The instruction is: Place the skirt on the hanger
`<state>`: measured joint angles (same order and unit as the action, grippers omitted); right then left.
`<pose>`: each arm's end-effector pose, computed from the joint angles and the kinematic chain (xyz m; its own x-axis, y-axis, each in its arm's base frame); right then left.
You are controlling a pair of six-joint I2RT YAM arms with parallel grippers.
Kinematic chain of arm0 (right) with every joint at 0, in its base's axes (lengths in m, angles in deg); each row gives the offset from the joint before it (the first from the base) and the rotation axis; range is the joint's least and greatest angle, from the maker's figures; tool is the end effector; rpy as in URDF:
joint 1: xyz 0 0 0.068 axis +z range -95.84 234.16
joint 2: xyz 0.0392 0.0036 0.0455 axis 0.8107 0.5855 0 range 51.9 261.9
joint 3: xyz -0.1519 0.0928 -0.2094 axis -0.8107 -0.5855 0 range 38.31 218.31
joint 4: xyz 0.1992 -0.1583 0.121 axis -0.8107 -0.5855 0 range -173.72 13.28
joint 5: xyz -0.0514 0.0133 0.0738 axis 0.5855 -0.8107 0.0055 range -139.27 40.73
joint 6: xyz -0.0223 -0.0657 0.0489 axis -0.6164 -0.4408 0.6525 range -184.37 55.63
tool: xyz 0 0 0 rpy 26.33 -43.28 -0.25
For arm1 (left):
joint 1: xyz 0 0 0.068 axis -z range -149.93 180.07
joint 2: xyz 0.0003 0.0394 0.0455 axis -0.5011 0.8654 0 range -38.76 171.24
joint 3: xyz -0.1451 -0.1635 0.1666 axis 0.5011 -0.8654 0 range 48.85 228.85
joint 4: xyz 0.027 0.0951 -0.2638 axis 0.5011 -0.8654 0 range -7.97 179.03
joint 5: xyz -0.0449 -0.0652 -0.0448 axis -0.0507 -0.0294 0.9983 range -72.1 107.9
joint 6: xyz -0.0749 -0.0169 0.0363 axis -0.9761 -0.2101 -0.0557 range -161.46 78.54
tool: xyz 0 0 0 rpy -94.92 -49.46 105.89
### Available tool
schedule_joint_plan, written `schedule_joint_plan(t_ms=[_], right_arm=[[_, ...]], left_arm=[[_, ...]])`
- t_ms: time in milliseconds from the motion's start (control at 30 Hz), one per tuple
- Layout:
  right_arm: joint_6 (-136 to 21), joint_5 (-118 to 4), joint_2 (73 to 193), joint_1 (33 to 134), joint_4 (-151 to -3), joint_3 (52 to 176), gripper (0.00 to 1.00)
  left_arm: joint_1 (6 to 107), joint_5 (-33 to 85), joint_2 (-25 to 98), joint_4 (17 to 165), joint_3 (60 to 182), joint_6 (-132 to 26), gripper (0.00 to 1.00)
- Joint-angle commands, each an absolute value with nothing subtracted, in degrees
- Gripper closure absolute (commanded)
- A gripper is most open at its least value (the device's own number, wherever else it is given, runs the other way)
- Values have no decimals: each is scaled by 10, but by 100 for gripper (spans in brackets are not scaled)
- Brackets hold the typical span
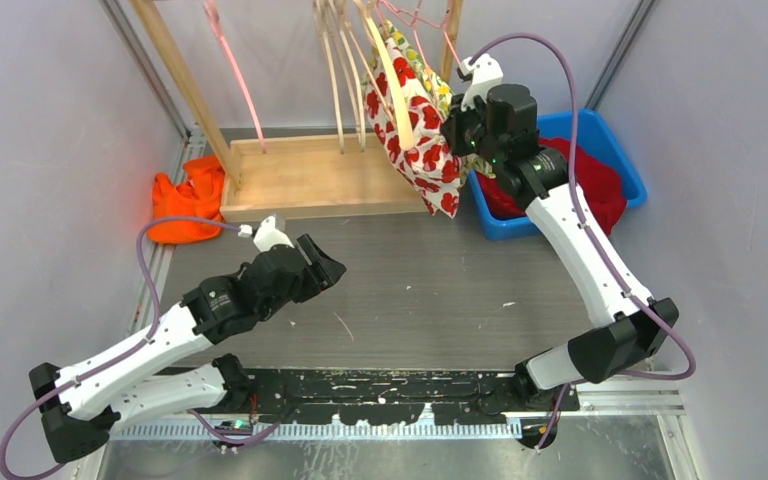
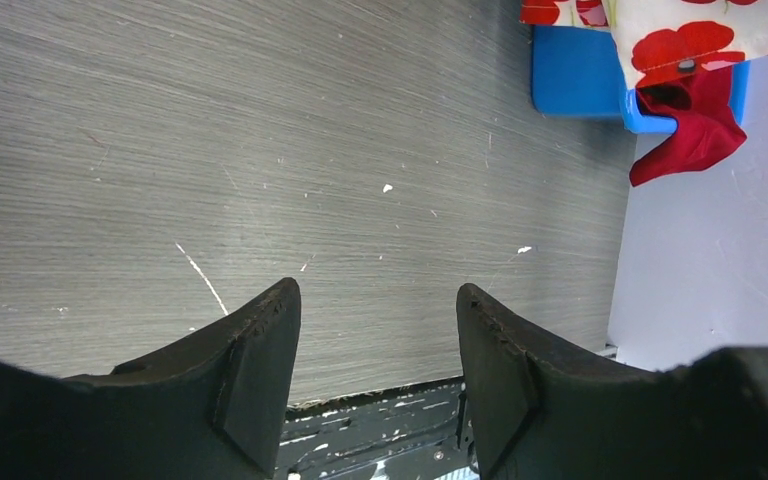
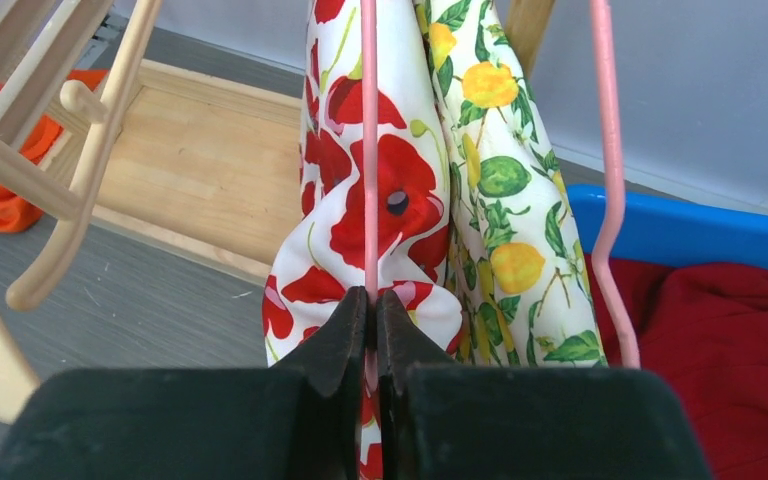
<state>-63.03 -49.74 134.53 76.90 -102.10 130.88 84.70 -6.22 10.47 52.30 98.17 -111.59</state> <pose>0.3515 0.1479 0.4430 -0.2546 -0.0814 -0.9636 -0.3879 0.9214 0.0247 0.1561 -0.1672 0.2906 -0.6389 -0.5828 -0.5022 -0.1364 0.7282 -0.6716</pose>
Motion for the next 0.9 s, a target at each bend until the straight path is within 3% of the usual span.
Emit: schedule_joint_plan(t_ms=[0,133,400,867], right_arm=[[-634,-489,1332,767,-1043,1348,93],[-629,-490,1335,767,-1089,1389,99],[-607,-513,1358,768,-1219,1513,99],[-586,-545,1347,768,-1243,1568,99]], left_arm=[[845,-59,99,555,979,-1116,41],[845,-60,96,557,977,-1114,41],[845,-46,116,568,976,-1111,41],[845,-38,130,577,980,-1109,41]])
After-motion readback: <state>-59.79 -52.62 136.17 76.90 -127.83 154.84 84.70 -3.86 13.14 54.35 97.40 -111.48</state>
